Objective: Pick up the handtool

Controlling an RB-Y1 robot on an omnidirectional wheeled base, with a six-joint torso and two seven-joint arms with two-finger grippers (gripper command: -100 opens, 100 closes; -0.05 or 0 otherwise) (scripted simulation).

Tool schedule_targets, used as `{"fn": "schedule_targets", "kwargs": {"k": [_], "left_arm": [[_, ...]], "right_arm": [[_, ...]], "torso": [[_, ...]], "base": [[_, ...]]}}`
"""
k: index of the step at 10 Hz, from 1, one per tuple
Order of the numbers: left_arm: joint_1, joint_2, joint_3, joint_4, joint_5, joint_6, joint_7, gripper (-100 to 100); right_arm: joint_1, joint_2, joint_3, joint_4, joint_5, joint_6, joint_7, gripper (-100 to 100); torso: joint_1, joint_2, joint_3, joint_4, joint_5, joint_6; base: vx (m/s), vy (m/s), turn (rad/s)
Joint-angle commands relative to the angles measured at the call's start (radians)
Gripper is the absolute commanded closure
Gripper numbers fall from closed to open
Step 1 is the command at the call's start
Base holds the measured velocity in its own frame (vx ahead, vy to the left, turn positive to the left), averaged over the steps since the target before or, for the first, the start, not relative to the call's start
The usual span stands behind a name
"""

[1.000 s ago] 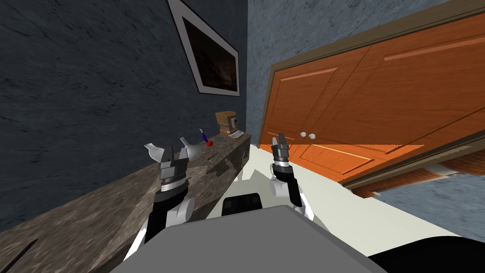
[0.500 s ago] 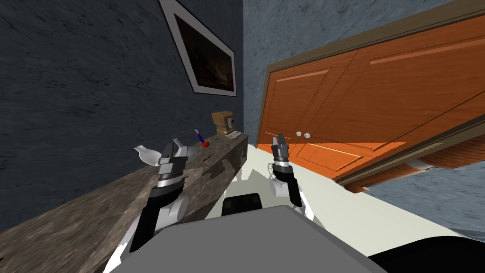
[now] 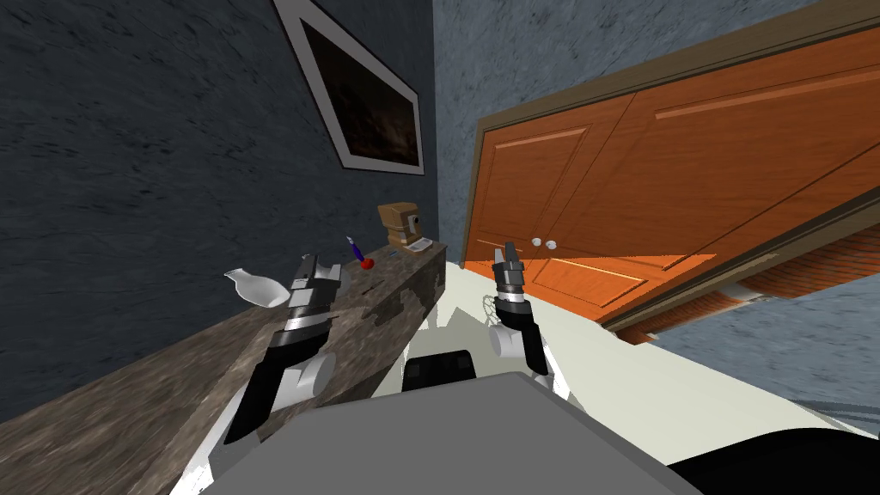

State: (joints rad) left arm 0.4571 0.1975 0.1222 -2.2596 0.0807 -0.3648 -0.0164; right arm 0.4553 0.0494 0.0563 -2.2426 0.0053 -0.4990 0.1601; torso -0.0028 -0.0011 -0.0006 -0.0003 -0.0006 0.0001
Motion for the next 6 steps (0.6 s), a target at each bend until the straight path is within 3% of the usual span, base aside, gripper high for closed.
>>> {"fn": "schedule_targets", "kwargs": {"k": [1, 6], "left_arm": [[-0.004, 0.011, 0.007, 0.001, 0.014, 0.032, 0.009, -100], [-0.046, 0.072, 0.050, 0.015, 0.101, 0.168, 0.056, -100]], "right_arm": [[0.000, 0.000, 0.000, 0.000, 0.000, 0.000, 0.000, 0], [0.000, 0.000, 0.000, 0.000, 0.000, 0.000, 0.000, 0]], "torso": [[0.000, 0.000, 0.000, 0.000, 0.000, 0.000], [0.001, 0.000, 0.000, 0.000, 0.000, 0.000]], "base": [[0.016, -0.040, -0.034], [0.020, -0.041, -0.050]]}}
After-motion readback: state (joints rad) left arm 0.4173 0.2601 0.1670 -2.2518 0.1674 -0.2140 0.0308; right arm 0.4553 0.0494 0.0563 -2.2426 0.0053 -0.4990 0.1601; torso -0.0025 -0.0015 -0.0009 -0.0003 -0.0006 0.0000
